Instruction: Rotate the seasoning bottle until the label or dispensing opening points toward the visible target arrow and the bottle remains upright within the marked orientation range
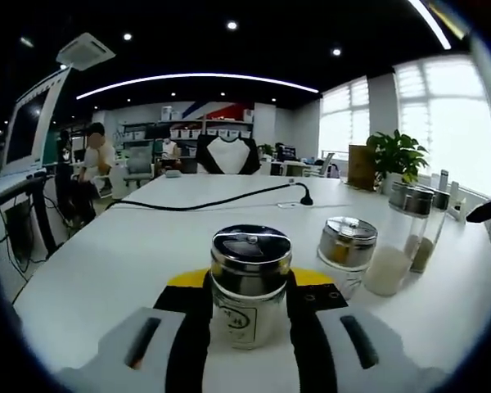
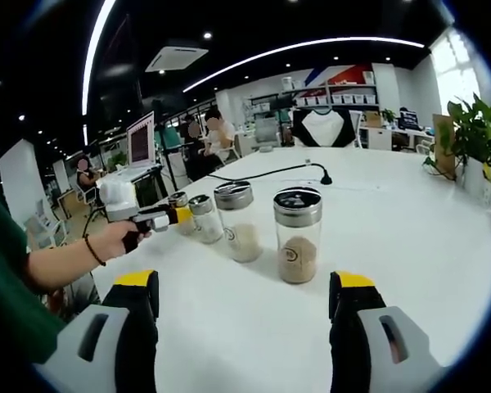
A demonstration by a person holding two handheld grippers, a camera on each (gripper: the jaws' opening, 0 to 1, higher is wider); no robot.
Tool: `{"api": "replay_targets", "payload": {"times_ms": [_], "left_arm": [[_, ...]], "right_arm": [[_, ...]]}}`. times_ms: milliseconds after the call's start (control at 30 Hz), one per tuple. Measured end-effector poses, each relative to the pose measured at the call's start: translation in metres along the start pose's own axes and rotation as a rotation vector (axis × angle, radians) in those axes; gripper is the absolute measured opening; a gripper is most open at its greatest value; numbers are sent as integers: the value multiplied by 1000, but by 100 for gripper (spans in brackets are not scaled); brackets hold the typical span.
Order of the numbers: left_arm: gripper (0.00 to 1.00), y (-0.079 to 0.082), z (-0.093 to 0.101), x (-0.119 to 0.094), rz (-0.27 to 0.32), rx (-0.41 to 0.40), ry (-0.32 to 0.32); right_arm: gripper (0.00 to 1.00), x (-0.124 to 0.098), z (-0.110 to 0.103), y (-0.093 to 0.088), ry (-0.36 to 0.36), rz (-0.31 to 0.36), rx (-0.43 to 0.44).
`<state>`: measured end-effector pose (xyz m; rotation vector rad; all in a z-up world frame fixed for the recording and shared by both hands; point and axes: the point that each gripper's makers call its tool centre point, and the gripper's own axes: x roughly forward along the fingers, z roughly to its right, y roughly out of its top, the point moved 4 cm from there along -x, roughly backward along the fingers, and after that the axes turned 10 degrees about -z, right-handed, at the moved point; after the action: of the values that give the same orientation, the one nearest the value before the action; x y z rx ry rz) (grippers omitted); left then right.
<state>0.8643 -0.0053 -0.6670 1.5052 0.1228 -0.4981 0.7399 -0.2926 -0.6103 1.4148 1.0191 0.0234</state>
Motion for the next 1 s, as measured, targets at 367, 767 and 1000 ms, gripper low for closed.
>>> {"api": "replay_targets", "payload": {"times_ms": [367, 767, 1000], "left_arm": [[37, -1, 2, 0, 3, -16, 59], [38, -4, 1, -1, -27, -6, 42], [52, 2, -1, -9, -15, 95, 37]], "right_arm": [[87, 1, 2, -1, -2, -5, 5], [86, 1, 5, -3, -6, -15, 13], [86, 1, 6, -5, -6, -19, 18]]}}
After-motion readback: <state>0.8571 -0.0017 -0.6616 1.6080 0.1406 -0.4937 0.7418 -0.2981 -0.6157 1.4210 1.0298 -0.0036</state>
